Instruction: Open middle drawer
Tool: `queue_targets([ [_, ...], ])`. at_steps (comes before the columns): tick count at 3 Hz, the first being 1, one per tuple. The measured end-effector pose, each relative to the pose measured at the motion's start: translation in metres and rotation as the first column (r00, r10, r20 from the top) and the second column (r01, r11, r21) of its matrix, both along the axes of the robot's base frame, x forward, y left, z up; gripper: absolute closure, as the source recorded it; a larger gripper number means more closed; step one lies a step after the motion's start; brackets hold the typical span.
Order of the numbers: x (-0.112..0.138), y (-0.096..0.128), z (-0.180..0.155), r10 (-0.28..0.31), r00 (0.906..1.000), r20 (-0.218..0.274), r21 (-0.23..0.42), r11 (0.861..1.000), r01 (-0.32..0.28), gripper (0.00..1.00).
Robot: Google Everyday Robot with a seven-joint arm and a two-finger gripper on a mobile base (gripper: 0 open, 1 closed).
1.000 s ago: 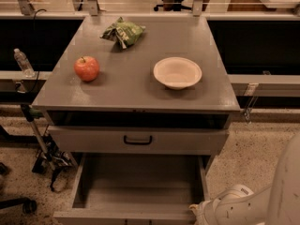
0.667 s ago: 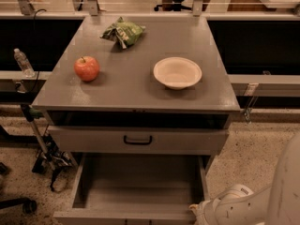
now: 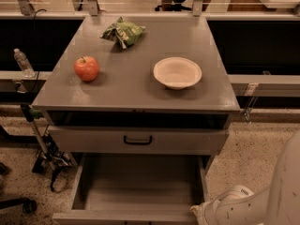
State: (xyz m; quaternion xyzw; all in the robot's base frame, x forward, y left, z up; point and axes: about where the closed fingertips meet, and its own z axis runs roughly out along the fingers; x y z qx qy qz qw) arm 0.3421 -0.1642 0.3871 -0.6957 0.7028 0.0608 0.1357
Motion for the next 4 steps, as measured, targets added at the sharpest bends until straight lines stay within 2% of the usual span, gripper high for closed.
queue_targets([
  [1, 0.0, 0.0, 0.0, 0.001, 1.0, -0.001, 0.0, 1.0, -0.001, 0.0],
  [2, 0.0, 0.0, 0.0, 0.001, 1.0, -0.001, 0.0, 1.0, -0.001, 0.0],
  [3, 0.004, -0.003, 0.012, 0.003, 0.9996, 0.03, -0.003, 1.0, -0.003, 0.0],
  [4, 0.004, -0.009, 0.038, 0.0, 0.9963, 0.086, -0.004, 1.0, 0.001, 0.0],
])
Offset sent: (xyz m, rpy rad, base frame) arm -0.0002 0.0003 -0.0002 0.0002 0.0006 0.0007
